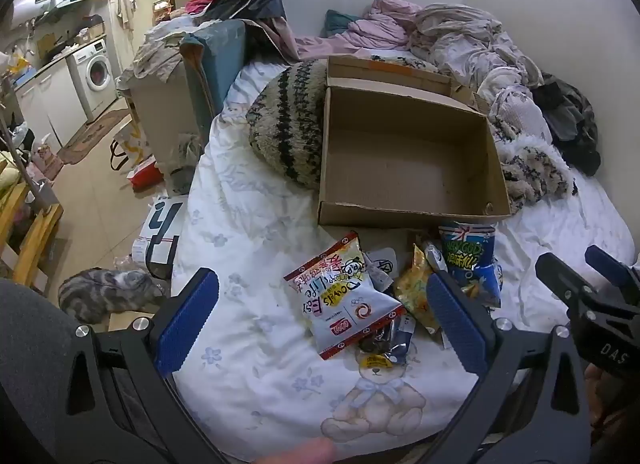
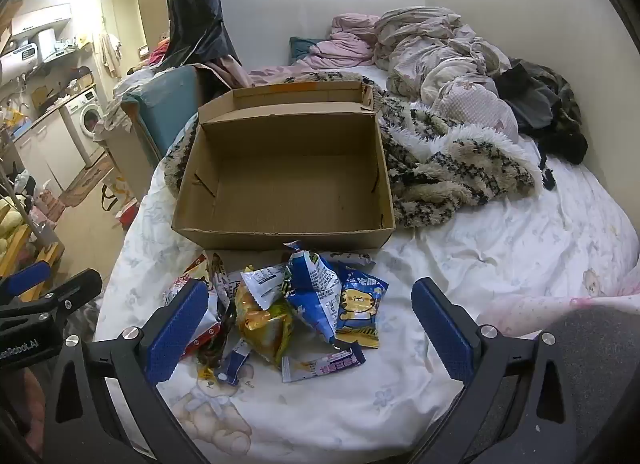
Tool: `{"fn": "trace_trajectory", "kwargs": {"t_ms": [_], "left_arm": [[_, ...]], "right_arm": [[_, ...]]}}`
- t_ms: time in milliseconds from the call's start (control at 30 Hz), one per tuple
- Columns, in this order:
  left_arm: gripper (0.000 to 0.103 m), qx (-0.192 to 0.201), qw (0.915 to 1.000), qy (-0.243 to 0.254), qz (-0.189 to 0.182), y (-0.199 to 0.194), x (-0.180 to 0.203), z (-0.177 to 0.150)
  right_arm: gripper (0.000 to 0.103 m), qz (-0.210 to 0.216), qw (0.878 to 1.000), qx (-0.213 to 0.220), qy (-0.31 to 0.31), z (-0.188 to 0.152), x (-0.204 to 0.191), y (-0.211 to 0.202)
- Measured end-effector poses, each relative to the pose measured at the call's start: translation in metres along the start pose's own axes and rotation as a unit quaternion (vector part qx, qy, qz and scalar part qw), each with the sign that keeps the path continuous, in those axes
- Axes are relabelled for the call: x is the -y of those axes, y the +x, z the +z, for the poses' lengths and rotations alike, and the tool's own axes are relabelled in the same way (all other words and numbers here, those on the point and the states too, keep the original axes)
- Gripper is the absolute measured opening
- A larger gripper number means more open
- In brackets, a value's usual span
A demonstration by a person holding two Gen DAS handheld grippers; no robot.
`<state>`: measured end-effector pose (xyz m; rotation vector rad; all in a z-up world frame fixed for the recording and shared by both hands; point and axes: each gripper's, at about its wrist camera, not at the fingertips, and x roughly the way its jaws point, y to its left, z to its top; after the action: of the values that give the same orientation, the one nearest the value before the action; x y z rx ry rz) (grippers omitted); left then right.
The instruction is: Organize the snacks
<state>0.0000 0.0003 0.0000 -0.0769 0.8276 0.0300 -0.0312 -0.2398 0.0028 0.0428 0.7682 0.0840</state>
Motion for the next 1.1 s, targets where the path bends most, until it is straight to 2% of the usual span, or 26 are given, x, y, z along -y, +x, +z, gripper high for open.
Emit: {"fn": "trace_trajectory", "kwargs": {"t_ms": [1100], "left_arm": [[0.103,0.001,1.0,0.004,0.006,-0.0024,-0.0009,0.0016]], "right_arm": [[0.103,-0.004,1.0,-0.001,-0.003,0.001,-0.0004,-0.001]]}}
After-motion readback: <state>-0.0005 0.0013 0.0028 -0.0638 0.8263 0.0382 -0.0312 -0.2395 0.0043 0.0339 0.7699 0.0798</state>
